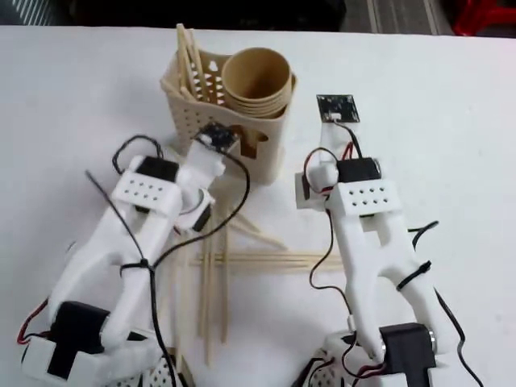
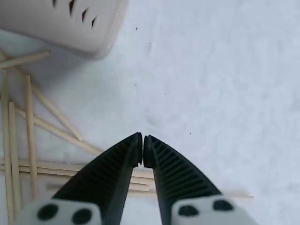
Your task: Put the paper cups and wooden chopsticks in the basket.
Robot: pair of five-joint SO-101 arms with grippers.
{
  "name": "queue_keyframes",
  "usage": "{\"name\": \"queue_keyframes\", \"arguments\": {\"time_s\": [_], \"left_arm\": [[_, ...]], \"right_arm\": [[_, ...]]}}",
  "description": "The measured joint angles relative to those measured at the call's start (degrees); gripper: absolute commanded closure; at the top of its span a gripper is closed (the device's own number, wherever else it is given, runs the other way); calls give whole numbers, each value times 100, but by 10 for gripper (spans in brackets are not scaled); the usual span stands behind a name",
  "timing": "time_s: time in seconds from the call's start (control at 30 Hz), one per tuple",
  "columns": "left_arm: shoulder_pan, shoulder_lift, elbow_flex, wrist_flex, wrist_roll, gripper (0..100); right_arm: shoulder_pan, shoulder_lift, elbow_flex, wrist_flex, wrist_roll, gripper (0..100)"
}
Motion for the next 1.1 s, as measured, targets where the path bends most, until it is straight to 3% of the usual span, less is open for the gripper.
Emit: {"name": "queue_keyframes", "arguments": {"time_s": [0.67, 1.1], "left_arm": [[9, 0, -3402, 2505, -79, 978], [9, 0, -5495, 2716, -79, 978]], "right_arm": [[26, 0, 0, -88, 0, 981], [35, 0, 0, -88, 0, 981]]}}
